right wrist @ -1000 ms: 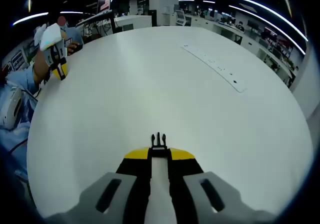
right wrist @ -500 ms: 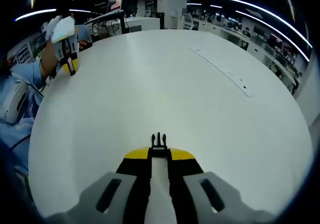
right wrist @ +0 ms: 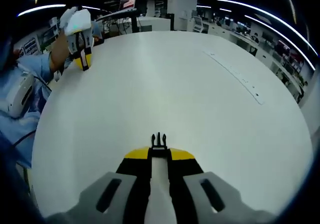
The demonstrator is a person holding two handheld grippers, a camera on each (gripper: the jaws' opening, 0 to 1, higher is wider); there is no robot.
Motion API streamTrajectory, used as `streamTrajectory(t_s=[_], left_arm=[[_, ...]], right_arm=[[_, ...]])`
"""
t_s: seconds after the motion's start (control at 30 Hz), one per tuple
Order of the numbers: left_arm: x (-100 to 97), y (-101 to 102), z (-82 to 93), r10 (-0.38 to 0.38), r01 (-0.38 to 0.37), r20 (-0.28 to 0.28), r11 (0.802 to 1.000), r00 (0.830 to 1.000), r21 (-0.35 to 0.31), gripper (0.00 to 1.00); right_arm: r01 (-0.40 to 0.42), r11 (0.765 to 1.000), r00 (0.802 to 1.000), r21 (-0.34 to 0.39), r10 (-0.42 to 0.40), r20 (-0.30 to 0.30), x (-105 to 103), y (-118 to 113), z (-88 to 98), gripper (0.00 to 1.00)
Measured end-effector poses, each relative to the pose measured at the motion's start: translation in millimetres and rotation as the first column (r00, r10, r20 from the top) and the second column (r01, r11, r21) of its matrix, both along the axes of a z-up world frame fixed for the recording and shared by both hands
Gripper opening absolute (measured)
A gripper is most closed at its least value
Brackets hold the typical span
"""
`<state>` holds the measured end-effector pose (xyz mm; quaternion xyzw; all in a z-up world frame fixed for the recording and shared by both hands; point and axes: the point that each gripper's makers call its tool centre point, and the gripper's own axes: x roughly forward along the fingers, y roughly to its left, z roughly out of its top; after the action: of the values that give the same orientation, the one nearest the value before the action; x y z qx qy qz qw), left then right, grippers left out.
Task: Snap the two parts of the plastic buckle together until the buckle closes and remains connected.
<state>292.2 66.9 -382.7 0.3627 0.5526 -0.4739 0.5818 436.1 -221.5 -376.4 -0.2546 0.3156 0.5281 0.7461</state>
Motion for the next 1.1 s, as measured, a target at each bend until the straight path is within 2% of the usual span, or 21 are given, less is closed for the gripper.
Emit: streamTrajectory(t_s=[0.57, 1.1], left_arm=[[-1.7, 0, -0.7, 0.004, -0.004, 0.000, 1.000, 1.000, 0.006, 0.09], [-1.6, 0, 0.3, 0.007, -0.007, 0.000, 1.000, 1.000, 0.000, 0.09]], right_arm=[[-0.118, 0.993, 0.993, 0.020, 0.118, 0.003, -30, 21, 0.0, 0.12], [-0.159, 0.987, 0.987, 0.002, 0.159, -0.007, -67, 43, 0.0, 0.12]])
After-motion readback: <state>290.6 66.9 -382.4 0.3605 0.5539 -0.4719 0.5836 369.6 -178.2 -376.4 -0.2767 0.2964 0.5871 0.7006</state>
